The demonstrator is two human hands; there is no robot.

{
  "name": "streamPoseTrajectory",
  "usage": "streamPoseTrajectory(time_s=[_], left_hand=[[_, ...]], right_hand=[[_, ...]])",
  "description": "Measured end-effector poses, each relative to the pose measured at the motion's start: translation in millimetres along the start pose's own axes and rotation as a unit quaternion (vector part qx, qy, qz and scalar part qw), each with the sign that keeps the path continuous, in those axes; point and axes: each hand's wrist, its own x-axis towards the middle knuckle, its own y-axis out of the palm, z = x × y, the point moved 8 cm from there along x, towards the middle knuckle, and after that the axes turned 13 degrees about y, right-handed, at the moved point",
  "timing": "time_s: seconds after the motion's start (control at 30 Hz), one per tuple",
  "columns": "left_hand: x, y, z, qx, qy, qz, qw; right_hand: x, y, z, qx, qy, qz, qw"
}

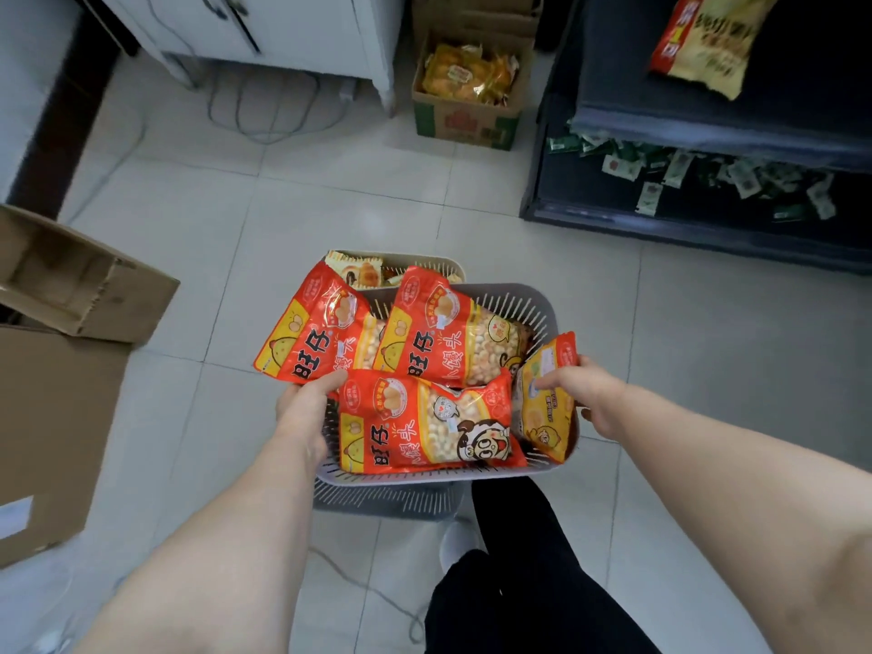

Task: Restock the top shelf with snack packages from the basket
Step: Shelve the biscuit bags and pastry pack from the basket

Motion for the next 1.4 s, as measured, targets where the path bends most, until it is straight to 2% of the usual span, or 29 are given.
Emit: streamPoseTrajectory(time_s=[0.33,0.6,0.73,0.83,1.03,1.23,1.4], left_hand=[[-133,49,-39,0.093,0.101,0.136,0.981],[-241,147,-23,0.182,0.126,0.266,0.938],[-302,213,-1,0.228,0.144,0.339,0.901],[-345,264,21,0.279,0.145,0.373,0.873],[-452,372,79,0.356,0.163,0.443,0.807],[-566,474,139,0.385,0.210,0.525,0.730],[-645,554,181,0.400,0.216,0.603,0.656]], right_hand=[[-92,-90,-139,0.158,-0.073,-0.045,0.984],[-130,-182,-262,0.296,-0.065,-0.089,0.949],[-134,-228,-331,0.356,-0.038,-0.122,0.926],[-136,-263,-389,0.418,-0.004,-0.154,0.895],[-123,-336,-494,0.488,0.038,-0.146,0.859],[-122,-437,-583,0.505,0.044,-0.253,0.824],[-78,-498,-672,0.520,0.063,-0.315,0.791]])
